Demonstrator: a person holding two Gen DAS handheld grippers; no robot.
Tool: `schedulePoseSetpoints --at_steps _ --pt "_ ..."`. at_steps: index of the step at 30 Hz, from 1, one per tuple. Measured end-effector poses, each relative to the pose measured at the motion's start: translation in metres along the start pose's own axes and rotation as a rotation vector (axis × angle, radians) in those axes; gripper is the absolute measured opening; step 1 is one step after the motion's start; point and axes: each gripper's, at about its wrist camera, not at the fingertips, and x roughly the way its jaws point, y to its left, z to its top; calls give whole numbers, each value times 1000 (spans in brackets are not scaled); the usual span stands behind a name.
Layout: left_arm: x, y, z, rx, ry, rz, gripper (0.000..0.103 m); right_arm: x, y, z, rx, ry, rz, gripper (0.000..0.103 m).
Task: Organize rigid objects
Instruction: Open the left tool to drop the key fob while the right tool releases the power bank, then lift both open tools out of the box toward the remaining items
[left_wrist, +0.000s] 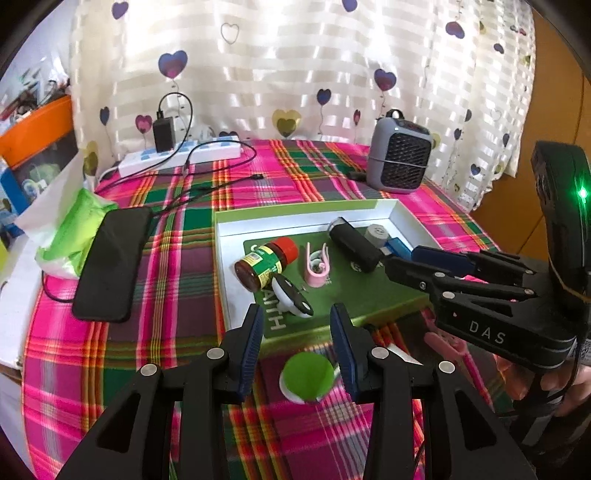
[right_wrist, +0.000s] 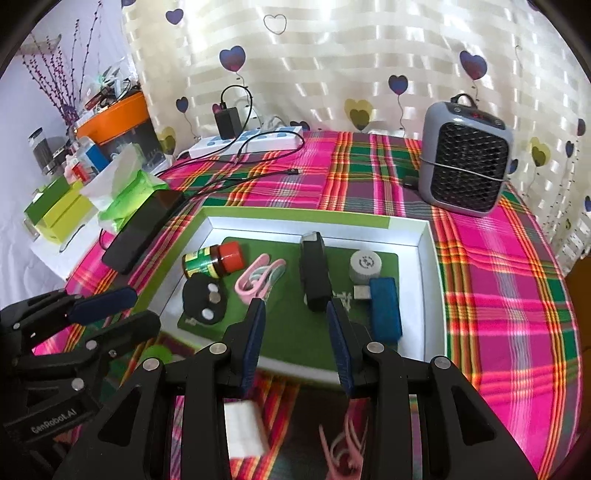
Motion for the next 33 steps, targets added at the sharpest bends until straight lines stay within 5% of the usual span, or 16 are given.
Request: schedulePoseSetpoints --at_steps 20,33 --pt "-41 14 -54 -65 -21 -31 36 -53 15 -63 7 -37 -61 36" --pt "-28 24 -61 -84 19 -62 36 -41 -10 -84 56 19 -83 36"
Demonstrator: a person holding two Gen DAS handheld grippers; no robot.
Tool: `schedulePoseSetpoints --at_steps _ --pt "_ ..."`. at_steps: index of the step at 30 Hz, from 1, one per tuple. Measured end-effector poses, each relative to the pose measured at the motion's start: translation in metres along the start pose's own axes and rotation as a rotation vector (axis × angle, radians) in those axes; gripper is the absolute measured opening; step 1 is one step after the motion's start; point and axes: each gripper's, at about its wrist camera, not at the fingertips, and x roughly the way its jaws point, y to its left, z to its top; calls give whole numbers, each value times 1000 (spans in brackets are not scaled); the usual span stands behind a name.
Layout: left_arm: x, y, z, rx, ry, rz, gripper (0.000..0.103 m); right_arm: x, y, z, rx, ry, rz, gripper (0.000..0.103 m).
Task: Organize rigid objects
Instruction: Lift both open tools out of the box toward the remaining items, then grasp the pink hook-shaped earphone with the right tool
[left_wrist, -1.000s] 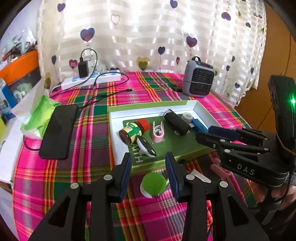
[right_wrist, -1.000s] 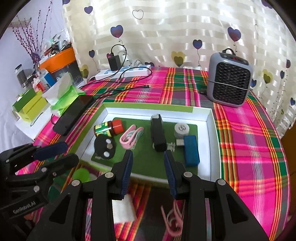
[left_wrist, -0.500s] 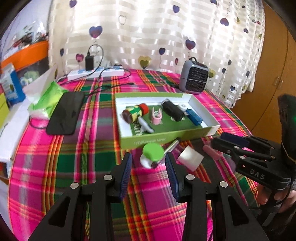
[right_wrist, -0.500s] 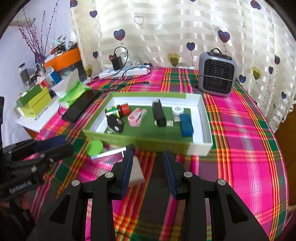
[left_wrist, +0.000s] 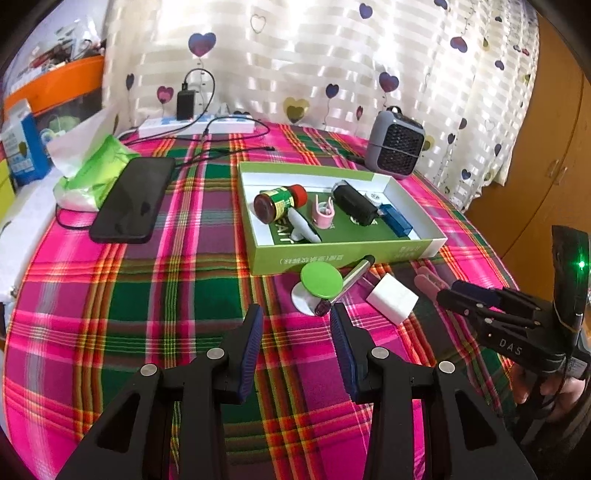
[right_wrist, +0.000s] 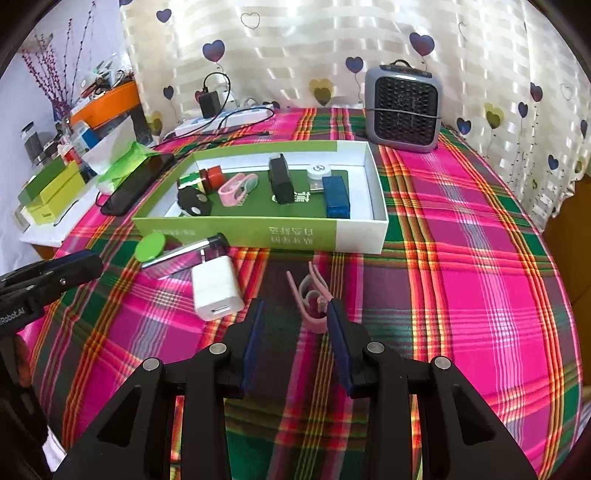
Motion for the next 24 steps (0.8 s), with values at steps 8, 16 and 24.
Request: schedulePoseSetpoints --at_steps 8,16,24 --pt "20 -6 5 11 38 -23 36 12 -12 6 -6 18 -12 41" --pt "33 -14 6 36 67 -32 37 22 -8 6 -56 54 -20 41" --pt "39 -20 4 45 84 -55 37 24 -5 7 -84 57 -41 41"
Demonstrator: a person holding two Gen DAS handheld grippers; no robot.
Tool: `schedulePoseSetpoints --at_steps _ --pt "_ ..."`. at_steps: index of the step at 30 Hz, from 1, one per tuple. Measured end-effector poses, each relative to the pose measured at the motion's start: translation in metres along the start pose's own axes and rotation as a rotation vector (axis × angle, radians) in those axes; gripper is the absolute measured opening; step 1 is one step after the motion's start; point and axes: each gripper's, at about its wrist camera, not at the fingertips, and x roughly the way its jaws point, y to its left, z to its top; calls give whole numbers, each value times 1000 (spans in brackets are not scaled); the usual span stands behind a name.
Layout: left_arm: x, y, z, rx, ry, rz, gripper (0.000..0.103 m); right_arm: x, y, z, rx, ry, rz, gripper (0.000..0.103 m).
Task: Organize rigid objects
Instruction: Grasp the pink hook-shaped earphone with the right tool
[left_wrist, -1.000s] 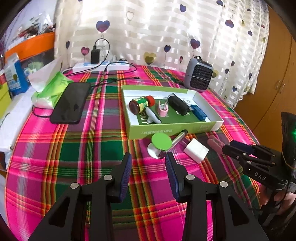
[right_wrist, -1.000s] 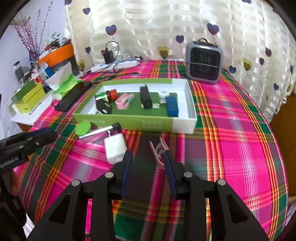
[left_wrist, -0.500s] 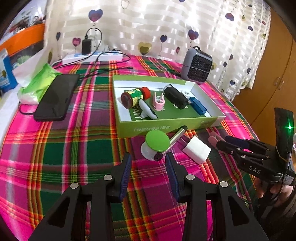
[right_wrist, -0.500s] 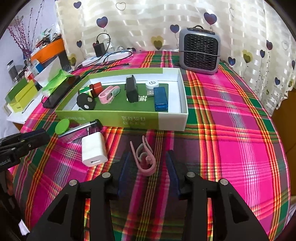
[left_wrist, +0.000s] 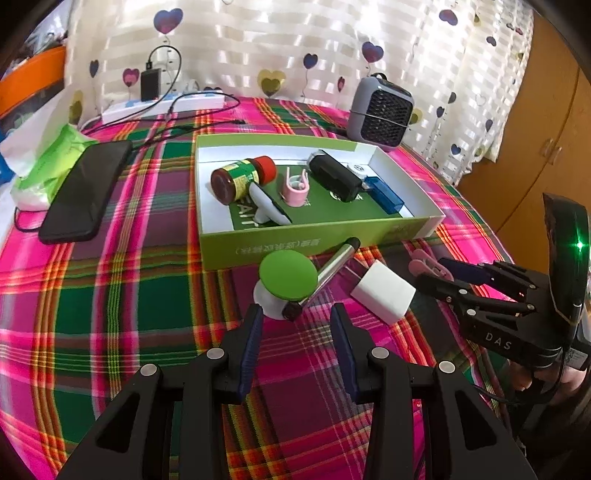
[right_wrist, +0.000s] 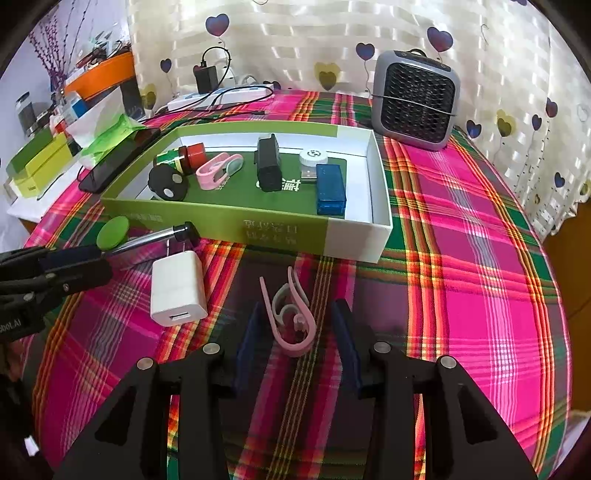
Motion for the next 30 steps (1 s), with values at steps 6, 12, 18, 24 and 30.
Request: schedulePoseSetpoints --at_steps 6,12,18,24,30 --pt "-1 1 -3 -16 8 0 37 0 2 0 -4 -3 0 29" --pt "-1 -7 -6 -6 14 -7 37 -1 3 0 -9 -5 16 24" --pt "0 -20 -10 16 33 -40 37 -3 6 -2 -21 -6 49 24" --pt "6 -33 -8 23 45 -60 37 -4 6 -3 -28 -4 93 24" --pt "4 -33 -7 -1 41 -44 37 -4 20 -4 -91 -2 140 24"
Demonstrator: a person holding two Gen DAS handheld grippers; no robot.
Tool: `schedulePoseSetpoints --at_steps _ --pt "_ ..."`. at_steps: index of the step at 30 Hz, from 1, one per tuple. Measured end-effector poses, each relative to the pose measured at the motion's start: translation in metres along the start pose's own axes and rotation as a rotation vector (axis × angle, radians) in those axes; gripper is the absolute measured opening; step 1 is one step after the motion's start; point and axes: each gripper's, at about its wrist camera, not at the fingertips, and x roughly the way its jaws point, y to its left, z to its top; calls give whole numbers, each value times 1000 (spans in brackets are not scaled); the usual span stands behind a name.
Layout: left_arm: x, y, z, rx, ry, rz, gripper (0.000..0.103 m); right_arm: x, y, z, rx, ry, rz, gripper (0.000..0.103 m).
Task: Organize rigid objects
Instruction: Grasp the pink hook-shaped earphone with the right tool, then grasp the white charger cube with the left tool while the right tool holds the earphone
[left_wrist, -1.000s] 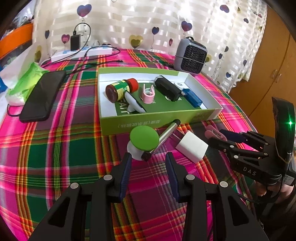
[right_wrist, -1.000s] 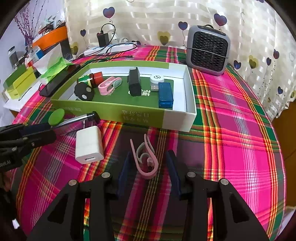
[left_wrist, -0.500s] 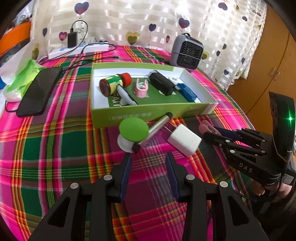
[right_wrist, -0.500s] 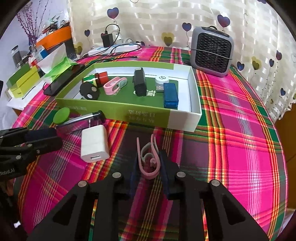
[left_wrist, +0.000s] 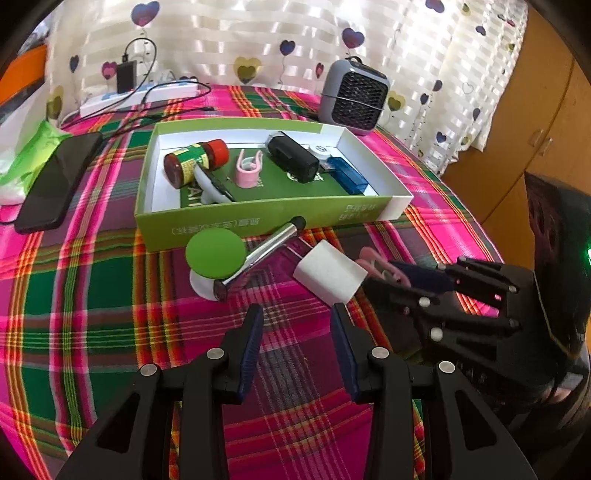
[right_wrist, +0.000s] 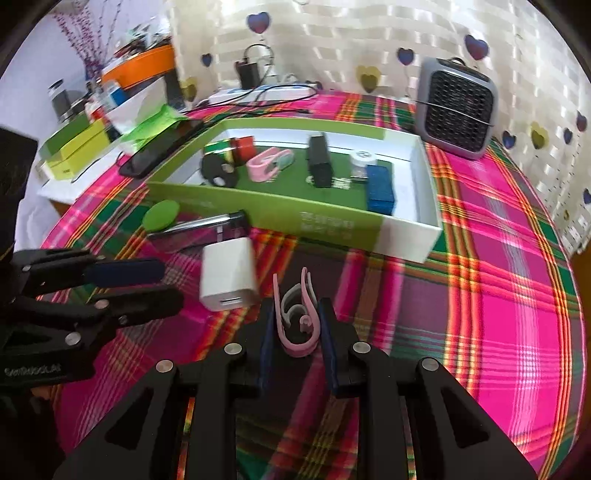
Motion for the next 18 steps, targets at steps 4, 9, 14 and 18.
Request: schedulePoseSetpoints --at_steps 4,9,14,18 --pt "-4 3 0 -26 -8 -3 37 0 9 -2 -35 0 37 24" --pt "-5 2 1 -36 -16 -1 37 -2 12 -5 -41 0 96 24" --pt "-2 -3 2 -21 -11 -9 42 -3 11 -7 -39 2 149 24" --pt "3 -7 6 -3 -10 -2 42 -6 4 -9 -14 1 133 24"
